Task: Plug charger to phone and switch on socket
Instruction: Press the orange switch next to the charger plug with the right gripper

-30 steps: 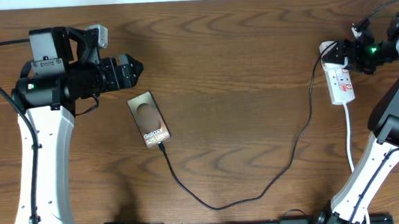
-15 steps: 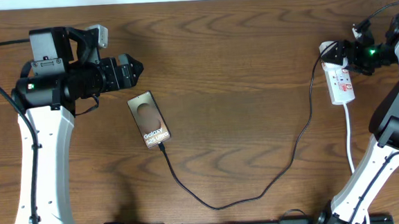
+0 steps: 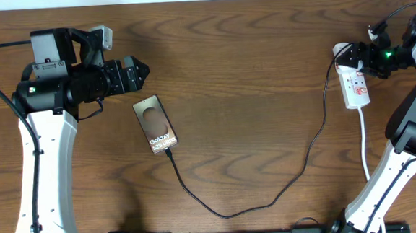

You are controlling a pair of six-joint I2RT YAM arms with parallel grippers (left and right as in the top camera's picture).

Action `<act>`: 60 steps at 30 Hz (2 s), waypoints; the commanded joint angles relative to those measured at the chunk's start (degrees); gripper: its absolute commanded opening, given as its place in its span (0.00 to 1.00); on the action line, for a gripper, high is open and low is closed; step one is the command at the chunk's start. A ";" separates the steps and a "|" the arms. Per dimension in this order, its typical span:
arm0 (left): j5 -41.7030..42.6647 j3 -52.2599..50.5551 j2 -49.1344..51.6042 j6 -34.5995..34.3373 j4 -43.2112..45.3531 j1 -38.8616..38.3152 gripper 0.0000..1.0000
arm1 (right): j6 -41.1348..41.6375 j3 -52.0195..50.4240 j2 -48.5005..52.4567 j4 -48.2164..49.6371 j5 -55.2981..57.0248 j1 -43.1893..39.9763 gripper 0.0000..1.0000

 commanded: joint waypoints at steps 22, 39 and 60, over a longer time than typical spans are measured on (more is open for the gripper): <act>-0.55 0.85 -0.07 0.98 -0.09 0.02 0.90 | 2.27 3.63 -0.96 -5.44 5.20 0.02 0.99; -0.55 0.85 -0.07 0.98 -0.09 0.02 0.90 | -1.20 3.61 -0.96 -4.81 0.87 0.79 0.99; -0.55 0.85 -0.07 0.98 -0.11 0.02 0.90 | -2.69 3.58 -0.96 -3.91 2.16 1.53 0.99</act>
